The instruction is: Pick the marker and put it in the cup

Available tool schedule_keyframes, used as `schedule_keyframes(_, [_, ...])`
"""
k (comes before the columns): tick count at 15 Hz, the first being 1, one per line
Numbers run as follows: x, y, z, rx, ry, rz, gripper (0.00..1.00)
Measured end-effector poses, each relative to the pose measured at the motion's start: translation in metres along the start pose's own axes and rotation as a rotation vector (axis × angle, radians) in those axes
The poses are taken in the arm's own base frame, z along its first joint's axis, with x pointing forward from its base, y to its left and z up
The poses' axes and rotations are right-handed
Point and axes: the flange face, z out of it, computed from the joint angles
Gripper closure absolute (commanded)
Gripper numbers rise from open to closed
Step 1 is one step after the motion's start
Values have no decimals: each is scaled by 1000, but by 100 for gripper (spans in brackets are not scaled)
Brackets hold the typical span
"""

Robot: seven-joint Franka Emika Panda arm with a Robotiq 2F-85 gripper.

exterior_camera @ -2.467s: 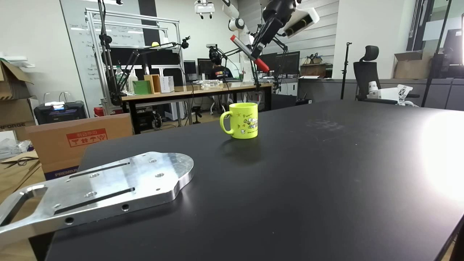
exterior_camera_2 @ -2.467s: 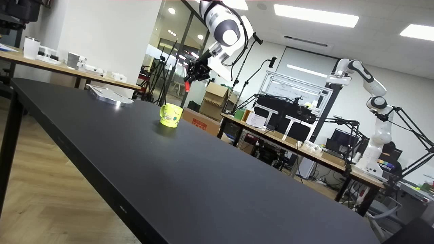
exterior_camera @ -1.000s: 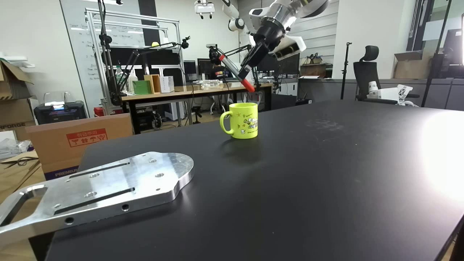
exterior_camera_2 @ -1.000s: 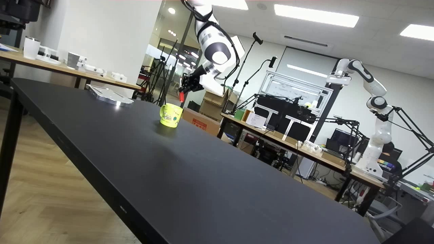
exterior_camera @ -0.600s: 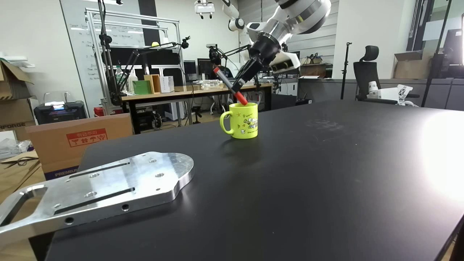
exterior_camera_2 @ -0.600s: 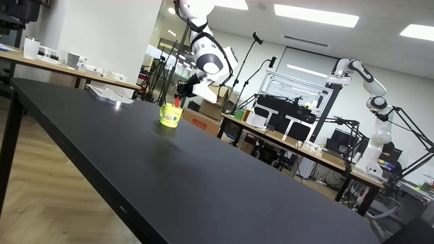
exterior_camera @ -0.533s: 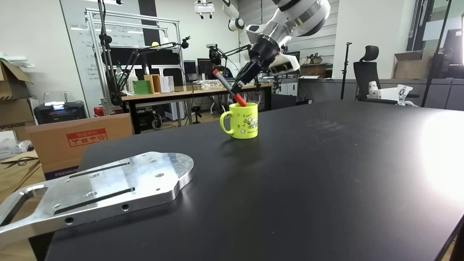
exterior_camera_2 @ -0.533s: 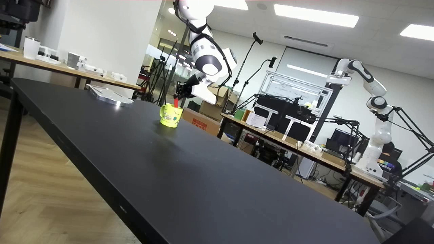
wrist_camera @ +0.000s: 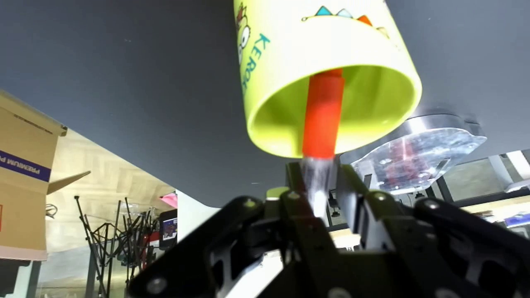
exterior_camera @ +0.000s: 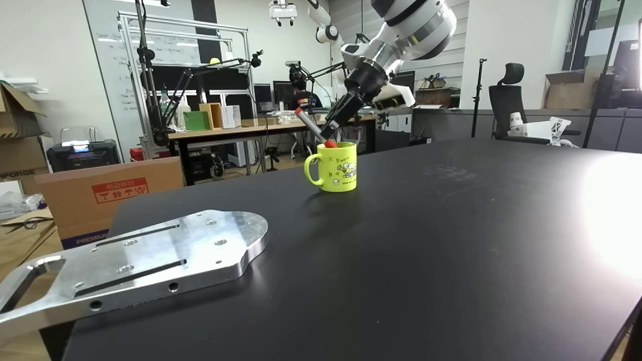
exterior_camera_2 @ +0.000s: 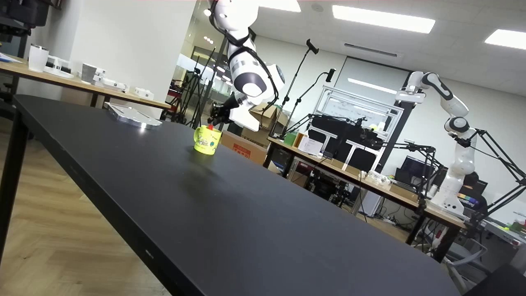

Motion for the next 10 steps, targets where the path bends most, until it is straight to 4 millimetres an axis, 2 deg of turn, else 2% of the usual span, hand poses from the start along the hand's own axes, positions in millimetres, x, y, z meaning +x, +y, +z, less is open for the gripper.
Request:
schedule_keyframes(3, [6, 1, -4, -5, 9, -6, 21])
schedule_keyframes(6, [20, 3, -16, -23, 24, -23, 2])
schedule_keyframes(7, [26, 2, -21, -28, 27, -30, 0])
schedule_keyframes(8, [32, 2, -26, -31, 29, -35, 13])
schedule_keyframes(10, [34, 1, -27, -32, 29, -39, 0])
